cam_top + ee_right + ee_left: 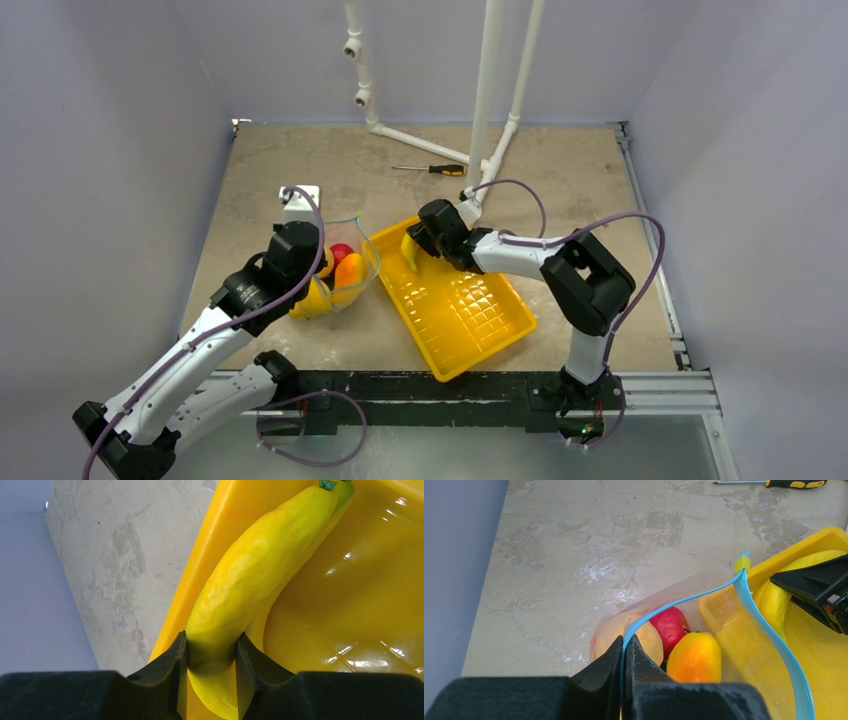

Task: Place the food in the zip-top bag and seal the zipper
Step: Pick up the fake fruit from the bin, then place the fake fruit in the zipper food storage bag.

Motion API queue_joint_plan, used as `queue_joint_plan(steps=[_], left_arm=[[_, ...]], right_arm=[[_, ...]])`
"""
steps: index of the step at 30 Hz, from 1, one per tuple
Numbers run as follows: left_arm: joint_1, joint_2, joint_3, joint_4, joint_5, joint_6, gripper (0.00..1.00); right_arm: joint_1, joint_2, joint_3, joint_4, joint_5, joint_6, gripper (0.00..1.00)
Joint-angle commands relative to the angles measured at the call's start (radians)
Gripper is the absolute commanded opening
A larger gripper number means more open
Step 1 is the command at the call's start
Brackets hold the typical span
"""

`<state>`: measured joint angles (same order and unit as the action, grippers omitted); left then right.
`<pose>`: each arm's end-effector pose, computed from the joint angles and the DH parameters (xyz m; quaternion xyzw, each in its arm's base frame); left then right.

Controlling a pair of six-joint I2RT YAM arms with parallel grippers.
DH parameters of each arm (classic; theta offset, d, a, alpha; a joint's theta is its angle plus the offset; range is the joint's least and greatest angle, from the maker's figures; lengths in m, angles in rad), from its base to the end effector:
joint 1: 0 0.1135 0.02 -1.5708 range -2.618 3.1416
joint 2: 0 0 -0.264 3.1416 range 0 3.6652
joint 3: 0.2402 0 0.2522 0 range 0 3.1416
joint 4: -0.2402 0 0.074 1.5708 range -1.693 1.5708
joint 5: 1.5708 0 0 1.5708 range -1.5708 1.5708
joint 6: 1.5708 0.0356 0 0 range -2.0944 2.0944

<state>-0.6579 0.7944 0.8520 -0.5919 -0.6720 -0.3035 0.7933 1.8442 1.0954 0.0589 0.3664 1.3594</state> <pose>0.1431 -0.0826 0.3240 -0.0162 0.8361 0.0377 0.5471 0.2857 0.2720 0.1766 0.3230 0.8323 0.2908 0.3440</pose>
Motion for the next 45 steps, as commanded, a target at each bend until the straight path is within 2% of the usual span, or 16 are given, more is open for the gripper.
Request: queue_joint_plan(steps=[1,10,17,25,31,38,45], left_arm=[[-0.005,-0.001,0.002,0.025,0.003,-0.009,0.00],[-0.005,0.000,0.002,0.024,-0.001,-0.010,0.00],[-0.004,0.002,0.003,0.023,0.000,-0.010,0.00],[-0.003,0.000,0.003,0.025,0.003,-0.009,0.00],[-0.003,0.000,0.003,0.027,0.008,-0.009,0.00],[-0.004,-0.001,0.002,0.027,0.009,-0.010,0.00],[-0.004,0.000,0.002,0.029,0.019,-0.008,0.00]], right_arm=[[-0.011,-0.071,-0.038,0.018,0.013,-0.055,0.00],[0.014,-0.208,-0.108,0.083,0.007,-0.149,0.00],[0.030,-0.299,-0.117,0.088,-0.004,-0.301,0.00],[0.043,-0.493,-0.227,0.270,-0.122,-0.513,0.00],[0.061,-0.618,-0.231,0.332,-0.212,-0.627,0.00],[0.099,-0.652,-0.189,0.375,-0.308,-0.661,0.00],[0.174,-0.608,-0.146,0.447,-0.353,-0.663,0.00]])
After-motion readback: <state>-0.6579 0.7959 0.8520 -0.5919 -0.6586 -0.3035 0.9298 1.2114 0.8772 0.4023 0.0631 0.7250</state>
